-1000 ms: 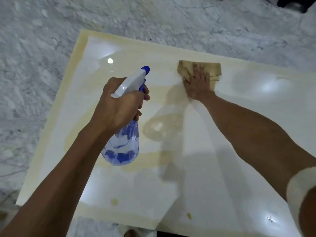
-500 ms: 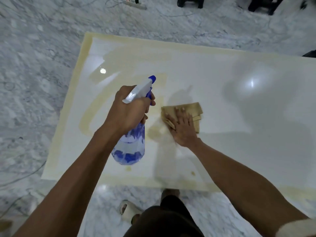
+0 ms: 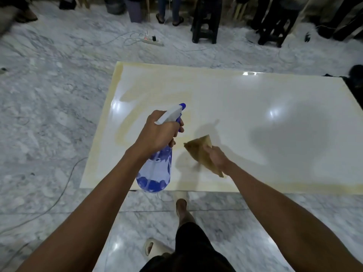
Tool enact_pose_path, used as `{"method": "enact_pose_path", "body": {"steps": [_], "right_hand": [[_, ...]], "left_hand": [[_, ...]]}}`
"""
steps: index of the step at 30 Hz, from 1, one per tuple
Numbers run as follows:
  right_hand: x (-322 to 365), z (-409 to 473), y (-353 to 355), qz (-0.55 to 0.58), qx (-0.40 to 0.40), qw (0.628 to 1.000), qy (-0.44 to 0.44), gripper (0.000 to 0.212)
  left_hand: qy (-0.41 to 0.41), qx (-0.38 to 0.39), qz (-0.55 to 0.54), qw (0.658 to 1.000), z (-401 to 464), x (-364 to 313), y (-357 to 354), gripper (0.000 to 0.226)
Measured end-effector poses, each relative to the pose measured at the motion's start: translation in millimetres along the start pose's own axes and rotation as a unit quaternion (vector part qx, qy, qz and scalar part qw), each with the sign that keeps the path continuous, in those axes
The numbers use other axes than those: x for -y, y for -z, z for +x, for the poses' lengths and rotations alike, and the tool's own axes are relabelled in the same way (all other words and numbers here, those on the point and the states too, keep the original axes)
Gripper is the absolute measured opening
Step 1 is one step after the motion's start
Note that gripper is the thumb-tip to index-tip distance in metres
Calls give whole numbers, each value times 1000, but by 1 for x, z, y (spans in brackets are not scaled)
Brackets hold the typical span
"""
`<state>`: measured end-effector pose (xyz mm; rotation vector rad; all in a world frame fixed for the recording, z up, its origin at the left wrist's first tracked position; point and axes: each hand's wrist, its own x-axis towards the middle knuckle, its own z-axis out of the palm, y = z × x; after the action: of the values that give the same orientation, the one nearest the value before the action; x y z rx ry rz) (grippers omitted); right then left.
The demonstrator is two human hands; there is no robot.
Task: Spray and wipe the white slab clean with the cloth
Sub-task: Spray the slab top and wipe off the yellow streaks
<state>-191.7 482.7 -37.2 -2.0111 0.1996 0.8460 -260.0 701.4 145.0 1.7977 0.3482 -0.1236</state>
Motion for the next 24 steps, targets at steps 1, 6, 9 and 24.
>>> {"method": "enact_pose_path", "body": {"steps": [1,6,9,24], "right_hand": [[14,9,10,38,-18,999,-2,49],[110,80,58,80,-114,989,55,48],[177,146,82,-36,-190,972,132,48],[159,369,2,-480,-71,867,110,59]], "left_hand": [[-6,-2,3,1000,7,-4,4,19],[-18,-22,18,999,64,-18,27,20],[-6,-35,18,999,113,-21,43,22],[68,-65,40,995,246,47,93,20]]}}
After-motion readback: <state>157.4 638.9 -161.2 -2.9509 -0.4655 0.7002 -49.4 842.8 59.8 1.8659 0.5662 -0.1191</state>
